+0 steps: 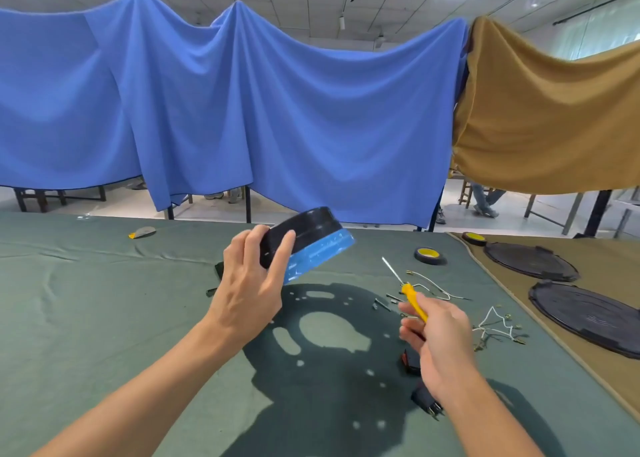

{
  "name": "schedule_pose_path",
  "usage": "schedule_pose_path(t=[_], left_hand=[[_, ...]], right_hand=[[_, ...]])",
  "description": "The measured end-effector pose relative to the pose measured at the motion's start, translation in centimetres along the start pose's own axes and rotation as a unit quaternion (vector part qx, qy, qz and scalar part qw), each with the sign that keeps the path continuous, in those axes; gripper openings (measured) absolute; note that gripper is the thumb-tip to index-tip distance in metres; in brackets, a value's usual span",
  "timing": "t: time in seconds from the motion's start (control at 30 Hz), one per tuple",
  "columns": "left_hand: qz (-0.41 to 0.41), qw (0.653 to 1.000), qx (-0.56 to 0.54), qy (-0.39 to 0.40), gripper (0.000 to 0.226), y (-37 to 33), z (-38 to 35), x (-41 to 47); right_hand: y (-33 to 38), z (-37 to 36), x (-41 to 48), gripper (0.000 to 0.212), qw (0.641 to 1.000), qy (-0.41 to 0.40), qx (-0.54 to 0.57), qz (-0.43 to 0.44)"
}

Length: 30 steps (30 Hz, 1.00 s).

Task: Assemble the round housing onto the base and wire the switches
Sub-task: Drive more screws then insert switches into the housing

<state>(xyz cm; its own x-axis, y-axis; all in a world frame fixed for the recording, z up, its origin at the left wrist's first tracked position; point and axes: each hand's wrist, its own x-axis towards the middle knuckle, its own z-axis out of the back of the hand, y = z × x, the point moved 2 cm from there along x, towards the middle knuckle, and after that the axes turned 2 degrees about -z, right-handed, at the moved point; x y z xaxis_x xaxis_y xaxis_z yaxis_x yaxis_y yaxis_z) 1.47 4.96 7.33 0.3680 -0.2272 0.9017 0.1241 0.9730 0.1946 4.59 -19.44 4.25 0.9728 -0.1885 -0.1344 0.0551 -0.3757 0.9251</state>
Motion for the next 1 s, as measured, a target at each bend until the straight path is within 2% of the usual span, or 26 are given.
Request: schedule_pose_path(t=[0.07,0.1,0.2,0.33,0.37,0.4,0.53,0.63,0.67,0.77,0.9,1.0], left_hand=[[-0.046,0.999,0.014,0.012,0.052,0.1,-0.5,-1.1],[-0.069,0.997,0.017,0.014,0.05,0.1,-0.7,-1.6],[-0.147,0.989,0.019,0.01,0.046,0.4,-1.2,-2.9],[-0.241,0.969,0.019,-0.038,0.045,0.7,-2.1,-5.5],[-0.253,0.966,0.018,-0.048,0.046,0.7,-2.4,-6.2],[-0.256,0.965,0.015,-0.057,0.049,0.8,-2.7,-6.7],[-0.242,0.967,-0.01,-0.08,0.061,1.4,-3.5,-7.9],[-0.237,0.968,-0.044,-0.077,0.076,1.8,-3.5,-8.4],[-0.238,0.967,-0.052,-0.073,0.075,1.9,-3.4,-8.4],[-0.261,0.962,-0.063,-0.044,0.05,2.0,-2.9,-8.2],[-0.259,0.961,-0.098,0.016,0.058,2.5,-1.7,-7.7],[-0.273,0.953,-0.124,0.047,0.048,2.5,-1.2,-7.7]], right_hand=[[-0.9,0.2,-0.1,0.016,0.991,-0.01,-0.13,0.04],[-1.3,0.2,-0.2,0.017,0.974,-0.013,-0.217,0.07],[-2.2,-0.2,-1.0,0.018,0.865,-0.001,-0.476,0.155],[-4.3,-1.1,-1.6,0.02,0.701,0.048,-0.667,0.247],[-4.6,-1.2,-1.6,0.019,0.669,0.048,-0.694,0.26],[-4.8,-1.3,-1.6,0.017,0.652,0.047,-0.709,0.265],[-4.8,-1.3,-1.0,0.011,0.613,0.044,-0.747,0.255],[-4.8,-1.3,-0.6,0.015,0.587,0.057,-0.77,0.244],[-4.8,-1.4,-0.5,0.015,0.584,0.06,-0.773,0.239],[-4.5,-1.5,-0.4,0.01,0.573,0.063,-0.785,0.227],[-3.9,-1.7,-0.3,0.017,0.573,0.079,-0.789,0.207],[-3.6,-1.7,-0.1,0.022,0.578,0.083,-0.788,0.194]])
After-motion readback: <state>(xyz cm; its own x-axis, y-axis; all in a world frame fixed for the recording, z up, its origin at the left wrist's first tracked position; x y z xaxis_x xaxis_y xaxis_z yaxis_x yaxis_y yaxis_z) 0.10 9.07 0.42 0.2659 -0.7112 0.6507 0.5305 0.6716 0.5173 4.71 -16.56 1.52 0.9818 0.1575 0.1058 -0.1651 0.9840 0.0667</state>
